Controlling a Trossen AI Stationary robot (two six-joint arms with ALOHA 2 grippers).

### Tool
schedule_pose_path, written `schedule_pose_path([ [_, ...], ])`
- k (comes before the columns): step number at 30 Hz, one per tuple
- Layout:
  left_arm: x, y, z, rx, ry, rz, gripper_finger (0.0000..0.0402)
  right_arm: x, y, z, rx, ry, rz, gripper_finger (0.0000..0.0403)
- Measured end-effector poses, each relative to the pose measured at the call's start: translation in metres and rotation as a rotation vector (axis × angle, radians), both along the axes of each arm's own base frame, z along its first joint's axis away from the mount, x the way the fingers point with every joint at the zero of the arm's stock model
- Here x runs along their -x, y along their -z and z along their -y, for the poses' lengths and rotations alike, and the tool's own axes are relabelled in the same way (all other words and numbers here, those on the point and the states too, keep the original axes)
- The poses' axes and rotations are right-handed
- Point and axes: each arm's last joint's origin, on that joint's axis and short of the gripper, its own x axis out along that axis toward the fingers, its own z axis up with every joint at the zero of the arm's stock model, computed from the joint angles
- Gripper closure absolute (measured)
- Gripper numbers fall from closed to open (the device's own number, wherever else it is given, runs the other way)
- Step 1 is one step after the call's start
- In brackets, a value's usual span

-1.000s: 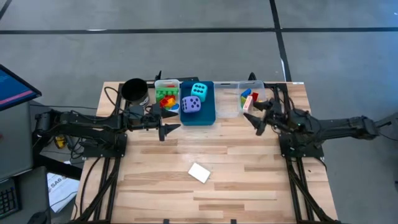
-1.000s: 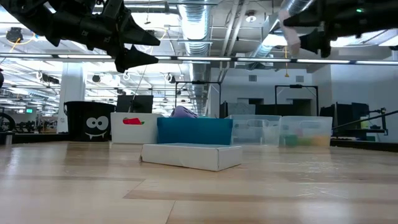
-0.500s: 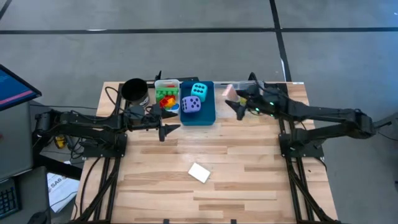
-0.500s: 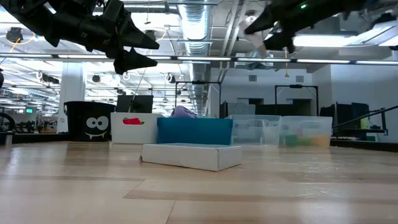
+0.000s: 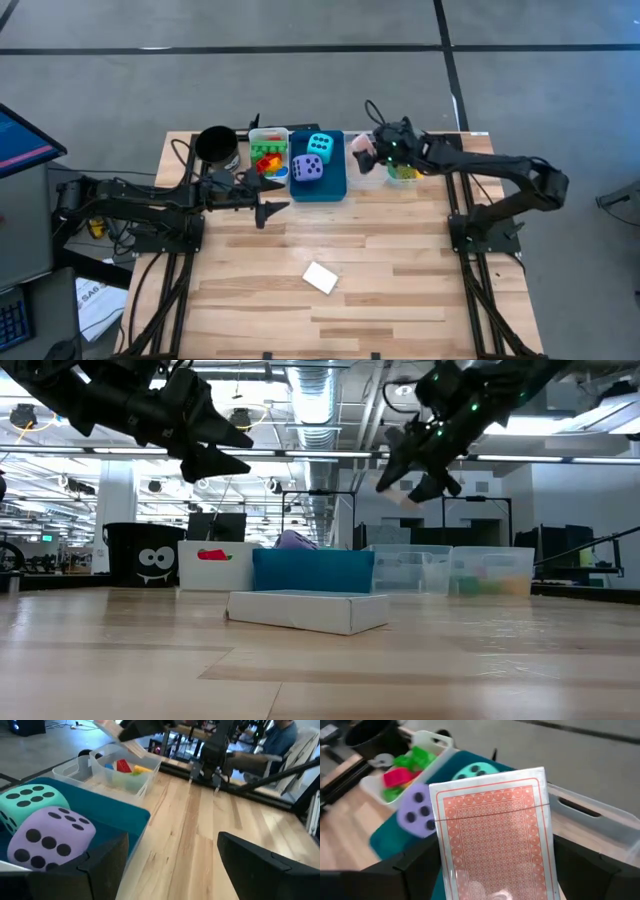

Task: Pick & Place Toys
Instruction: Put the orange game card into the left transparent bin

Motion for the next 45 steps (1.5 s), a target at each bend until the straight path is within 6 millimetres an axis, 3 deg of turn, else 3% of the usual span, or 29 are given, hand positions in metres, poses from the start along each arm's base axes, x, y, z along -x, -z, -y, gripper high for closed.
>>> schedule_pose_path([
  [9, 0.001, 0.003, 0.0, -0.11, 0.028, -0.054, 0.0103, -0.007, 0.003, 0.026, -0.124, 0.092, -0.078, 0.0079],
  [25, 0.003, 0.004, -0.011, -0.149, -0.03, -0.079, 0.0103, -0.057, 0.028, 0.056, -0.327, 0.15, -0.369, 0.0081],
  [33, 0.005, 0.011, -0.01, -0.109, -0.03, -0.148, 0.0103, -0.049, 0.039, 0.066, -0.408, 0.288, -0.465, 0.0081],
  [45, 0.004, 0.008, -0.011, -0.089, -0.041, -0.105, 0.0103, -0.048, 0.038, 0.066, -0.486, 0.449, -0.383, 0.0081],
])
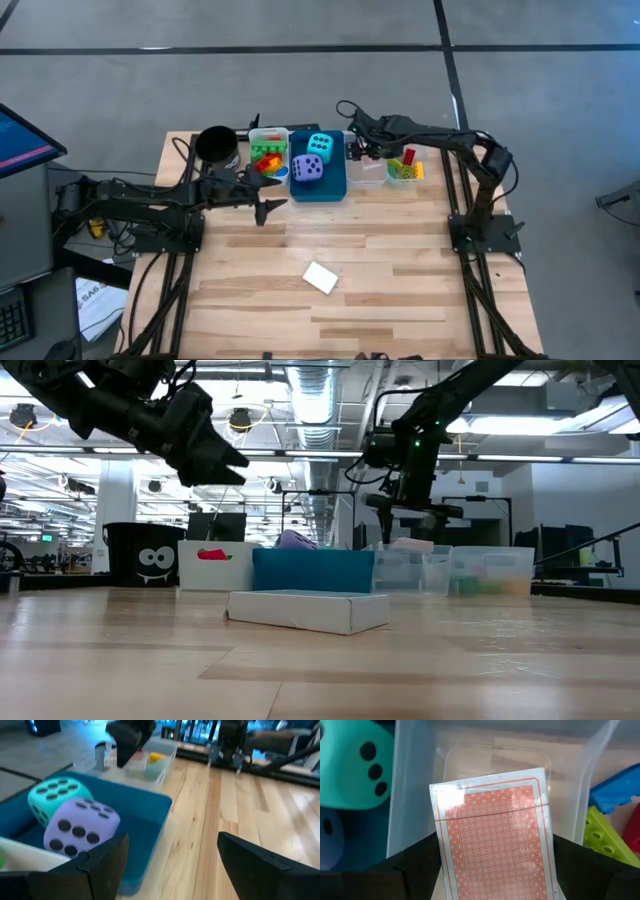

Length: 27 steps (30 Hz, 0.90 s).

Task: Pick & Place Toys
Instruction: Put the orange game card into the left transparent bin

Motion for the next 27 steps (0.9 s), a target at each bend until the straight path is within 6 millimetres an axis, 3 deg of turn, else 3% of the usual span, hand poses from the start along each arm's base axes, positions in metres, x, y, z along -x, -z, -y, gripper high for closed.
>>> schedule_pose_path([
  [18, -0.004, -0.019, -0.001, -0.077, 0.008, 0.186, 0.0103, -0.001, 0.0, 0.0, -0.039, 0.117, 0.054, 0.0081],
  [27, -0.004, -0.02, -0.001, -0.097, 0.011, 0.191, 0.0103, -0.002, 0.002, -0.001, -0.039, 0.102, 0.052, 0.0079],
])
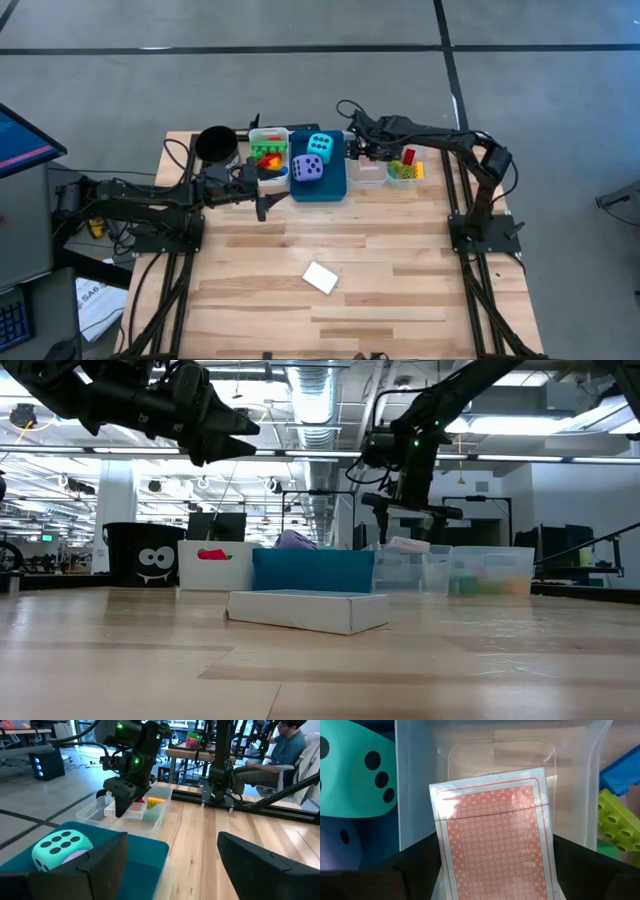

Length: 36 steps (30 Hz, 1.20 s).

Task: Pick & Place Toys
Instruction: Put the orange game card into the left transparent bin

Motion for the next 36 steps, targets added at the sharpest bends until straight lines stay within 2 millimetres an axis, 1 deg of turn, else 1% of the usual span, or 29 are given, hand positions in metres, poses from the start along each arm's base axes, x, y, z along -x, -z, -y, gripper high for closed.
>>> schedule_pose_path([
  [5, 0.0, 0.001, 0.0, 0.004, 0.0, -0.013, 0.0103, -0.006, 0.017, 0.003, -0.025, -0.01, -0.023, 0.0079],
  [9, 0.0, 0.002, 0.0, 0.008, 0.0, -0.024, 0.0103, -0.011, 0.035, 0.006, -0.05, -0.031, -0.051, 0.008],
  [16, 0.001, 0.005, 0.0, 0.013, 0.0, -0.047, 0.0103, -0.014, 0.056, 0.01, -0.087, -0.03, -0.083, 0.008],
  [24, 0.001, 0.005, 0.0, 0.013, 0.0, -0.047, 0.0103, -0.016, 0.056, 0.009, -0.092, -0.038, -0.063, 0.0077],
  [36, 0.001, 0.005, 0.0, 0.013, 0.0, -0.047, 0.0103, -0.019, 0.056, 0.007, -0.088, -0.148, -0.064, 0.0045],
])
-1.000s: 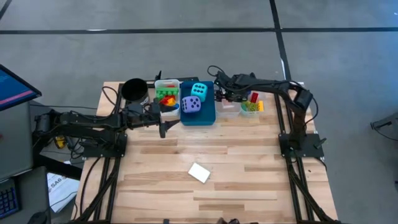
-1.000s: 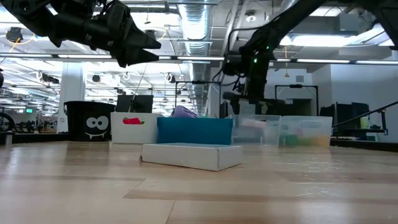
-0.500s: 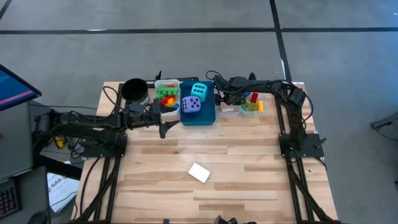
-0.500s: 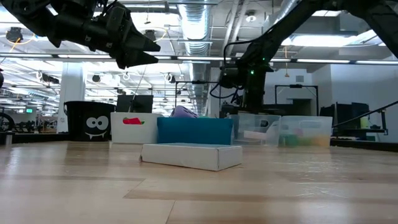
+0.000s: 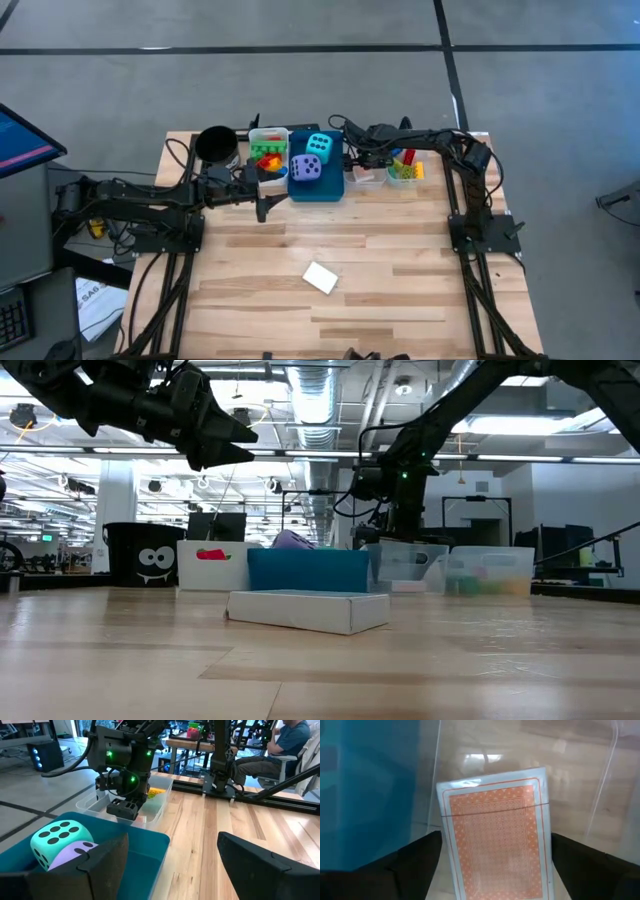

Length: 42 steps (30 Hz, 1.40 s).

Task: Pick & Place Toys
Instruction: Put the orange game card into the left transparent bin, then put the white game card into the left transparent bin

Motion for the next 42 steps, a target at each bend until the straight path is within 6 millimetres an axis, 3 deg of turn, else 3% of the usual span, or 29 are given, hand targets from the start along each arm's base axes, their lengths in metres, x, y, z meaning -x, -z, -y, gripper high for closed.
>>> schedule_pose_path([
  [10, 0.0, 0.0, 0.0, 0.0, 0.0, 0.0, 0.0103, 0.003, -0.01, 0.002, 0.011, 0.003, 0.018, 0.004],
  [20, 0.0, -0.001, 0.0, -0.003, 0.0, 0.013, 0.0103, 0.019, -0.075, -0.025, 0.066, -0.05, 0.098, 0.0039],
  [31, -0.001, -0.007, 0.0, -0.017, 0.0, 0.067, 0.0103, 0.026, -0.137, -0.092, 0.254, -0.21, 0.155, 0.0039],
  [42, -0.001, -0.007, 0.0, -0.019, 0.001, 0.075, 0.0103, 0.01, -0.157, -0.194, 0.492, -0.403, 0.24, 0.0039],
])
